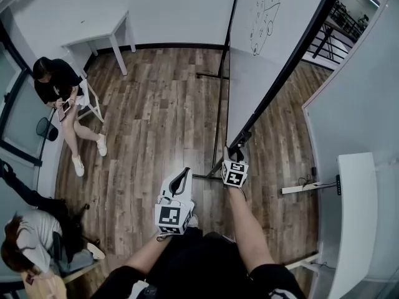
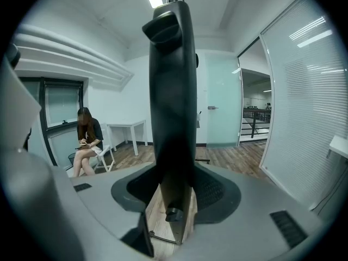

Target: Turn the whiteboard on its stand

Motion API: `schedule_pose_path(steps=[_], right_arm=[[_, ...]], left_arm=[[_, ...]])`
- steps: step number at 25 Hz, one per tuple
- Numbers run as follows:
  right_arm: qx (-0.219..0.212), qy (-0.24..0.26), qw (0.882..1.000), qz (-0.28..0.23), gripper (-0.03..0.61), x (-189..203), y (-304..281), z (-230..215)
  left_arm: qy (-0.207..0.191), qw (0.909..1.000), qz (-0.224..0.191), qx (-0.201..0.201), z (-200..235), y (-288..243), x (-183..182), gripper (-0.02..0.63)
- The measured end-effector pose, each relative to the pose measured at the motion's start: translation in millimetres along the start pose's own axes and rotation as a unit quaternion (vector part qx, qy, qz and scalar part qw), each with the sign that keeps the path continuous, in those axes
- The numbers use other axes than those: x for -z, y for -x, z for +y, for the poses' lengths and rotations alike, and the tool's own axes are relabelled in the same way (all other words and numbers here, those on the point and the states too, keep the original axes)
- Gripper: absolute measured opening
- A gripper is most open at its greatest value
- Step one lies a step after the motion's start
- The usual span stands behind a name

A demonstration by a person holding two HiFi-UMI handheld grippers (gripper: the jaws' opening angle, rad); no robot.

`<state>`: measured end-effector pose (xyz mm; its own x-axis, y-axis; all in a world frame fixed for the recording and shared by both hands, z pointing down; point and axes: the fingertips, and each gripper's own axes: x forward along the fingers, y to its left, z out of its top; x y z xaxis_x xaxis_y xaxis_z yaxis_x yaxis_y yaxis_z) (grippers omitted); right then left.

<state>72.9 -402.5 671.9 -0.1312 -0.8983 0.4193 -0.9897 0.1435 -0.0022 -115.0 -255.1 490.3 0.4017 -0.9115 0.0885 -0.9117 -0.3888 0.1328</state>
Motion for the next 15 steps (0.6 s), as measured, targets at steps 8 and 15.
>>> schedule_pose_path(steps=[8,15], right_arm=[[-0.005,0.005,1.000,-0.003,0.193,3.7,28.1,10.5],[-0.013,0.008,1.000,-0.006,0.193,13.6,55.2,25.2]], left_arm=[[0.005,1.0000,-0.001,0.001,-16.9,24.2,-0.4,0.018],[0.003,0.9999,-0.004,-0.016,-21.5,57.4,4.3,0.018]])
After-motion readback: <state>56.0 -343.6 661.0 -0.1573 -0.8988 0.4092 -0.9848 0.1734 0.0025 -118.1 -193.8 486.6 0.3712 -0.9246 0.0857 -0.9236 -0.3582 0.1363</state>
